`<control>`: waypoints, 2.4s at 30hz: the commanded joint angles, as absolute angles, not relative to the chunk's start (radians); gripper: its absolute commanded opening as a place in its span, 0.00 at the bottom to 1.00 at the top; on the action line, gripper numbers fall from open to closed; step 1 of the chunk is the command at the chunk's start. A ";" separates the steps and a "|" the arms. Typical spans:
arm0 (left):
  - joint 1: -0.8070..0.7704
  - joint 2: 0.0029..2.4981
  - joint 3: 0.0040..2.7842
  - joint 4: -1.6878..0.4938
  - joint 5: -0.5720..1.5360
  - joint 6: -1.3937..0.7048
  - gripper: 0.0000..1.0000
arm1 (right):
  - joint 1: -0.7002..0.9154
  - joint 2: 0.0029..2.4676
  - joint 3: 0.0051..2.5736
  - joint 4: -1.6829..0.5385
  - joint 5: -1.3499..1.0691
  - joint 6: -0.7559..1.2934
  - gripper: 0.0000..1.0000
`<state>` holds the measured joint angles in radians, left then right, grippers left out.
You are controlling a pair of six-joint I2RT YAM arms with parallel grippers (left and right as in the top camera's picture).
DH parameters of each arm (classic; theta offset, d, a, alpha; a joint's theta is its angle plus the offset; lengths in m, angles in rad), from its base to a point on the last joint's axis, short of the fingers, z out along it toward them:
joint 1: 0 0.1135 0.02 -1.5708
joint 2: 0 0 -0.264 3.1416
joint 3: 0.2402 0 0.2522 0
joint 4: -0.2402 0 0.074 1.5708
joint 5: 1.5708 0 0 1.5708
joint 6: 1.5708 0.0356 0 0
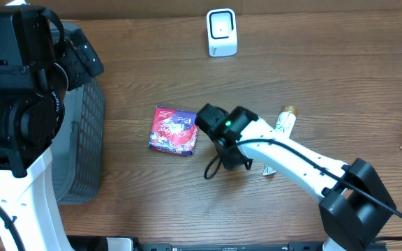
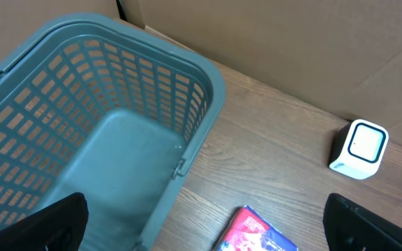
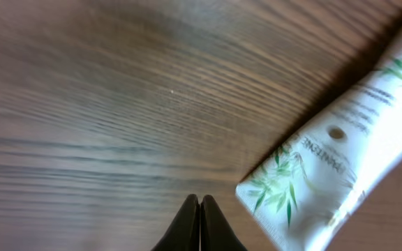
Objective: Scan the item barcode
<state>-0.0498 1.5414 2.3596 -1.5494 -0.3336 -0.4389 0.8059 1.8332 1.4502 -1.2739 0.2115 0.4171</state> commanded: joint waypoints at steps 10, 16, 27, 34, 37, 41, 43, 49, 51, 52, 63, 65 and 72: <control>-0.045 1.548 2.365 -1.548 -0.347 -0.450 1.00 | 0.440 1.789 1.495 -1.338 0.223 0.699 0.04; -0.045 1.548 2.365 -1.548 -0.347 -0.450 1.00 | 0.246 1.789 1.396 -1.196 0.091 0.550 0.04; -0.045 1.548 2.365 -1.548 -0.347 -0.450 1.00 | 0.179 1.790 1.187 -0.976 0.012 0.495 0.04; -0.045 1.548 2.365 -1.548 -0.347 -0.450 1.00 | 0.182 1.790 1.174 -0.915 -0.093 0.412 0.04; -0.045 1.548 2.365 -1.548 -0.347 -0.450 1.00 | 0.183 1.790 1.174 -0.920 -0.101 0.410 0.04; -0.045 1.548 2.365 -1.548 -0.347 -0.450 1.00 | 0.186 1.790 1.175 -0.925 -0.141 0.380 0.04; -0.045 1.548 2.365 -1.548 -0.347 -0.450 1.00 | 0.191 1.789 1.190 -0.948 -0.152 0.380 0.04; -0.045 1.548 2.365 -1.548 -0.347 -0.450 1.00 | 0.241 1.777 1.286 -1.009 -0.164 0.331 0.04; -0.045 1.548 2.365 -1.548 -0.347 -0.450 1.00 | 0.266 1.774 1.317 -1.009 -0.188 0.327 0.04; -0.045 1.548 2.365 -1.548 -0.347 -0.450 1.00 | 0.277 1.774 1.325 -1.002 -0.210 0.317 0.04; -0.045 1.548 2.365 -1.548 -0.347 -0.450 1.00 | 0.300 1.773 1.345 -0.984 -0.257 0.307 0.20; -0.045 1.548 2.365 -1.548 -0.347 -0.450 1.00 | 0.293 1.772 1.366 -1.001 -0.296 0.305 0.28; -0.045 1.548 2.365 -1.548 -0.347 -0.450 1.00 | 0.242 1.783 1.361 -0.868 -0.711 0.123 0.04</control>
<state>-0.0498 1.5414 2.3596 -1.5494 -0.3336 -0.4389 0.2634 1.8069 1.3460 -0.9020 -0.4877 0.2188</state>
